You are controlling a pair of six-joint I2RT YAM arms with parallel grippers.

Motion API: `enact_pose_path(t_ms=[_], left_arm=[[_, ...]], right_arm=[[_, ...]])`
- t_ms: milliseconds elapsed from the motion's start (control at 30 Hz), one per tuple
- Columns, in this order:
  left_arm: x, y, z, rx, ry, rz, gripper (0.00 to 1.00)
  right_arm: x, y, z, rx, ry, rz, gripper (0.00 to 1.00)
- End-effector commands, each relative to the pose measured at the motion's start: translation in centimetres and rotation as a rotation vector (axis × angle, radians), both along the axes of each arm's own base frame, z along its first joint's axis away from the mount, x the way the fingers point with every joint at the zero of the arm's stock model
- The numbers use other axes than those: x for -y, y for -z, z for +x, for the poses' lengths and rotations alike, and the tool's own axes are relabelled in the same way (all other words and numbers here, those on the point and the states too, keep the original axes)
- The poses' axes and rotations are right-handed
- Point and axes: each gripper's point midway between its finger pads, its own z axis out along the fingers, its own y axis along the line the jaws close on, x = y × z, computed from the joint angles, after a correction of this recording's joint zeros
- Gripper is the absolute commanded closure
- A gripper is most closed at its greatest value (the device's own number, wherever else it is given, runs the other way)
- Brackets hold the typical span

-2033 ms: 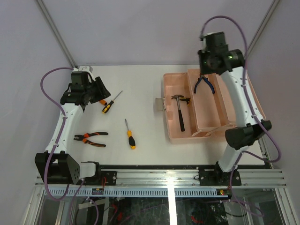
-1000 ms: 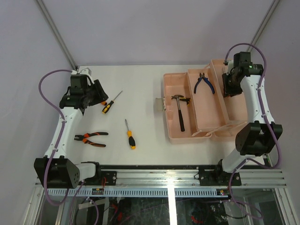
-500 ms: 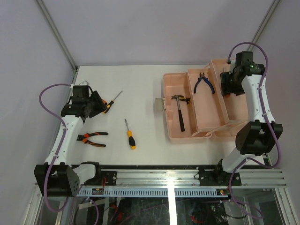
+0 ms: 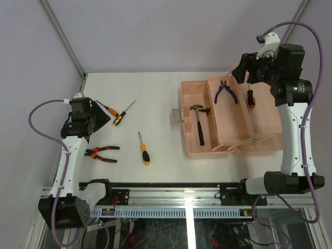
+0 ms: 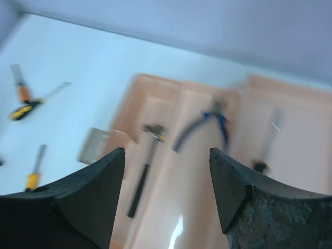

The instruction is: Pack the tool kit

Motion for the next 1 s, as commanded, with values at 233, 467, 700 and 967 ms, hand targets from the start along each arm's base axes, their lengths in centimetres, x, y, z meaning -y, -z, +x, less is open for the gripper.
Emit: enact_pose_path(t_ms=[233,467,700,967], left_arm=[[-3.6,1.9,-2.4,-0.084,-0.283,-0.109,0.52],[-1.8,7.1,-5.5,-0.292,-0.433,-0.335,0.53],[0.0,10.4,-5.5,-0.413,-0.556,-0.510,0.60],[-0.9,14.0,-4.6,-0.463,-0.607,-0.465,0.59]], right_arm=[[-22.3,3.6,-0.5,-0.065,-0.564,-0.097,0.34],[-24.0,5.3,-1.8,-0.094,-0.591,-0.094,0.34],[-22.4,7.7,-3.7,-0.142,-0.527,-0.145,0.34],[-21.3,8.7,-5.1,-0.170,-0.476,-0.185,0.33]])
